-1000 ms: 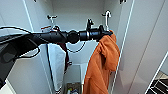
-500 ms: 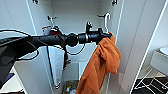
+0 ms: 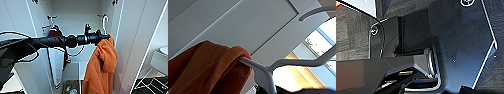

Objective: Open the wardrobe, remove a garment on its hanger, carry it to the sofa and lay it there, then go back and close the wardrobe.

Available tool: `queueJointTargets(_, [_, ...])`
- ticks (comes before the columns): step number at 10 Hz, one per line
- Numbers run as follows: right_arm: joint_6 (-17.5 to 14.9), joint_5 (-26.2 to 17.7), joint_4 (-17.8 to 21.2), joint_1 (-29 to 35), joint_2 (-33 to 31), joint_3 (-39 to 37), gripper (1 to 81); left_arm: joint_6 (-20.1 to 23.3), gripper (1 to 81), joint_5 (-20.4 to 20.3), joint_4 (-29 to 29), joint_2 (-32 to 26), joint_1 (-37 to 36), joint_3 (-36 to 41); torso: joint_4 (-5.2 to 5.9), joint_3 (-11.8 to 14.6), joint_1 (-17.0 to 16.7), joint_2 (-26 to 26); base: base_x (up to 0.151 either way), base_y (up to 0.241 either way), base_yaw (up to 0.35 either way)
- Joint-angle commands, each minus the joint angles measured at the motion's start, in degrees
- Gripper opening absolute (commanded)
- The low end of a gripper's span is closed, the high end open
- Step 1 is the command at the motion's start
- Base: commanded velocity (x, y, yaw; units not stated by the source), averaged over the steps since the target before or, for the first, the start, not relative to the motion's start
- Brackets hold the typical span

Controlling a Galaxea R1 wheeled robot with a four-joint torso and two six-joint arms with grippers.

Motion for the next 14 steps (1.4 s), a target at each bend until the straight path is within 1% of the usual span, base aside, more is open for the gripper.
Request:
queueJointTargets(1, [-0.2, -3.2, -0.1, 1.9, 0.9, 0.8, 81.1, 1.1, 1.0, -6.1, 1.6, 0.1, -11.3, 0.3, 0.00, 0.0, 0.0, 0.0, 0.000, 0.000, 0.000])
queueJointTargets(2, [-0.2, -3.1, -0.1, 1.9, 0.9, 0.8, 81.1, 1.2, 1.0, -6.1, 1.7, 0.1, -11.2, 0.6, 0.00, 0.0, 0.0, 0.0, 0.000, 0.000, 0.000])
queueJointTargets(4, [-0.2, -3.1, 0.0, 1.9, 0.9, 0.8, 81.1, 1.2, 1.0, -6.1, 1.7, 0.3, -11.0, 0.9, 0.00, 0.0, 0.1, 0.0, -0.079, 0.000, 0.000])
queueJointTargets(14, [-0.2, -2.8, -0.1, 1.8, 0.9, 0.8, 81.1, 1.3, 1.0, -6.1, 1.7, -0.6, -10.2, 2.9, 0.00, 0.0, 0.0, 0.0, -0.102, 0.000, 0.000])
